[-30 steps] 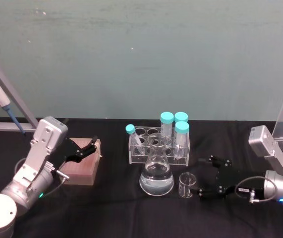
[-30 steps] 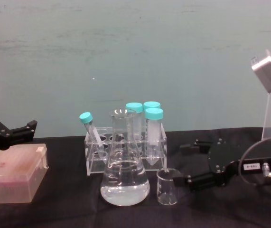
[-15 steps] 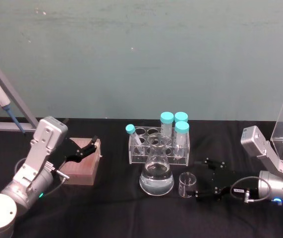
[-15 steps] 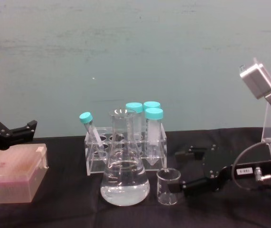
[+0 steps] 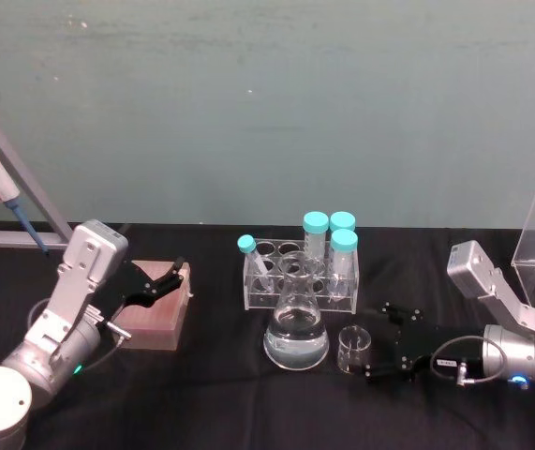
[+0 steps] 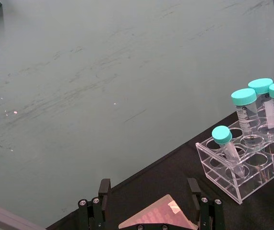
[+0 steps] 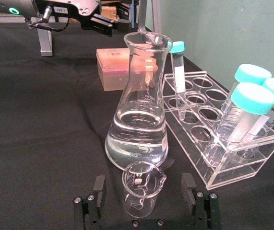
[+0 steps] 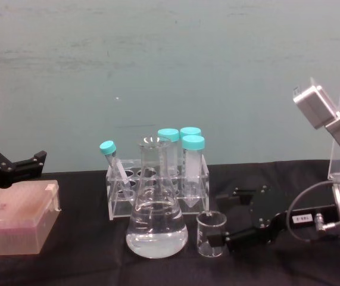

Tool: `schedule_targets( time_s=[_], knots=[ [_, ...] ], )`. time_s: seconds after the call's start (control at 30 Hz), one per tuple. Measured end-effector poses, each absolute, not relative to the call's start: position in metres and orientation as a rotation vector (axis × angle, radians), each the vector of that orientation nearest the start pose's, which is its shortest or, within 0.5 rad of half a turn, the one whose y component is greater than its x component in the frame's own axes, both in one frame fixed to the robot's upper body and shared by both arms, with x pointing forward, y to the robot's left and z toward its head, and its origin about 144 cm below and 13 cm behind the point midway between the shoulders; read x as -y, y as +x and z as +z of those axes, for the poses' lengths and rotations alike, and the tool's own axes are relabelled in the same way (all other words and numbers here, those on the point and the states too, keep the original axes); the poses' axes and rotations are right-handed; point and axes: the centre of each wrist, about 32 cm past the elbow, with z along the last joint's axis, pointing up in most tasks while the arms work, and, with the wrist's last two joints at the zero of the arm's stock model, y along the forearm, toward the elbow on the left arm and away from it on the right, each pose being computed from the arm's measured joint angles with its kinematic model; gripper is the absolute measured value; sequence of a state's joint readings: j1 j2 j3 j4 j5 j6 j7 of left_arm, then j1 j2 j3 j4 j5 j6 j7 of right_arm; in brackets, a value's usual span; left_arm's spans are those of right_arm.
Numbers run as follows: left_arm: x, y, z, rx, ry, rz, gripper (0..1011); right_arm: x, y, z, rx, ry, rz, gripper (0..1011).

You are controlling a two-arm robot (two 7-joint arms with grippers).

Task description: Place the experimental apparatus aside using one hand.

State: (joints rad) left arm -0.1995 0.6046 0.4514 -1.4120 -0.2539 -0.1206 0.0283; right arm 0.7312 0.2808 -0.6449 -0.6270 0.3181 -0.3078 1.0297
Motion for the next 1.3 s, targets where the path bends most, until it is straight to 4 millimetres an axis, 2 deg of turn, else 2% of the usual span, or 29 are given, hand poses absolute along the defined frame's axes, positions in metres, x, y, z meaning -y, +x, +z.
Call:
schedule_targets(
  time_s=[1.3],
  knots=[
    [-0.31,0.489,1.14,0.285,0.304,1.248,1000,0.259,0.628,1.118,0.045,-0.323,-0.305,1000]
  ],
)
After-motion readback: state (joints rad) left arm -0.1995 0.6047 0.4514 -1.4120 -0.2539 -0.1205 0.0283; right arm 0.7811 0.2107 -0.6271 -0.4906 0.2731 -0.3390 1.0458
